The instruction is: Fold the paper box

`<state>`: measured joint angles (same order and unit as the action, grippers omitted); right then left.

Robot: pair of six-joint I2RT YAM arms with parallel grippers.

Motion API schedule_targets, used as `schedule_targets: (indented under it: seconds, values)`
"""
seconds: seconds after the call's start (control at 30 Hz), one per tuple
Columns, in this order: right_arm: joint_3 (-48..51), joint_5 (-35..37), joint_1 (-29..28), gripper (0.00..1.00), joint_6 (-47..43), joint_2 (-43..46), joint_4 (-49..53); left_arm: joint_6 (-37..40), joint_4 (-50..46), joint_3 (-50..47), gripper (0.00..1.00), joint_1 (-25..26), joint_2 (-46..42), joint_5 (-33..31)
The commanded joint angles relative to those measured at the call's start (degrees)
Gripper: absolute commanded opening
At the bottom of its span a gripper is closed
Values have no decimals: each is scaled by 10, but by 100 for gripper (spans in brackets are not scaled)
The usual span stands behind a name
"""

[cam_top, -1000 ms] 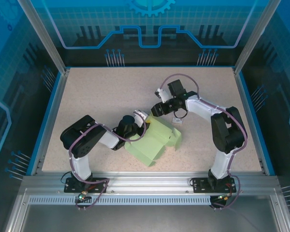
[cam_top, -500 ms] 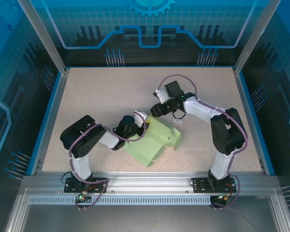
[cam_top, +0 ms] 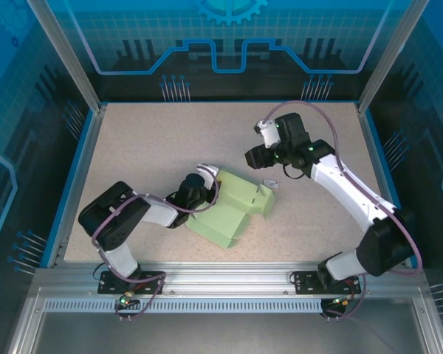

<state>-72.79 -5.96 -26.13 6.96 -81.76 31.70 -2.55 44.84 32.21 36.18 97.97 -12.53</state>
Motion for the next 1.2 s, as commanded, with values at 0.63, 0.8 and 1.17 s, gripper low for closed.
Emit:
schedule_targets:
  seconds: [0.63, 0.8, 1.17]
  values:
    - [-13, 135, -119, 57, 156, -91, 85, -97, -189, 63, 8, 7, -86, -113]
    - [2, 77, -119, 54, 193, -98, 23, -99, -198, 70, 8, 7, -89, -119]
    - [26, 43, -106, 49, 251, -99, -86, -120, -229, 86, 8, 8, -98, -128]
